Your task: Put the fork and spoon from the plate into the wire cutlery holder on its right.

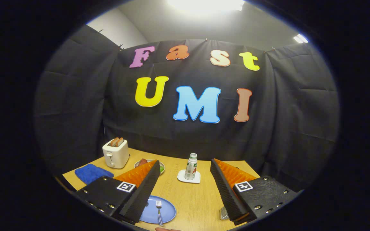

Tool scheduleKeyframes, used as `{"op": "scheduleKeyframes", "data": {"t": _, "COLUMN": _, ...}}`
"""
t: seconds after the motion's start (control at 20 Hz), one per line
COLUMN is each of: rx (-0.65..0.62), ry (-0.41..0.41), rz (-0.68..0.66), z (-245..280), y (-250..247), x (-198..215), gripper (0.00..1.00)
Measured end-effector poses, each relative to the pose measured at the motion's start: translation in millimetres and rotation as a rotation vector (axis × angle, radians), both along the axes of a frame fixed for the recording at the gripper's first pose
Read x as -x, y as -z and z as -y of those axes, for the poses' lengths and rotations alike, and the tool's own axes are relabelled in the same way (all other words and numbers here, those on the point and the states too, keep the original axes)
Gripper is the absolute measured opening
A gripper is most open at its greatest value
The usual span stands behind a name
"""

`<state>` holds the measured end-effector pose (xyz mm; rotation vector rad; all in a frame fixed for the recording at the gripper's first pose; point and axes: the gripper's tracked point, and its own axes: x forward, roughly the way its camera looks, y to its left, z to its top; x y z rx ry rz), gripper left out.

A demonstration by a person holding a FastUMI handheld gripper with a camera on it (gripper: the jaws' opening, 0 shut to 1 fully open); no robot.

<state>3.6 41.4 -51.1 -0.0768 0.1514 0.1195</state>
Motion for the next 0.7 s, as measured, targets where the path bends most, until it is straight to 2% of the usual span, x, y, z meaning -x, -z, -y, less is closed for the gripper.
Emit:
{"op": "scheduleKeyframes", "data": {"t": 0.3, "rx": 0.049, "ry": -0.077, "rz": -0.179, "z": -24, "y": 52, "x": -6, "gripper": 0.96}}
{"op": "scheduleKeyframes", "data": {"t": 0.55, "rx": 0.152, "ry": -0.159, "rz": -0.439, "z": -44, "y": 121, "x": 0, "gripper": 0.96}}
{"op": "scheduleKeyframes", "data": {"t": 0.7, "rx": 0.203, "ry": -0.191, "rz": -0.547, "z": -48, "y": 157, "x": 2, "gripper": 0.95}}
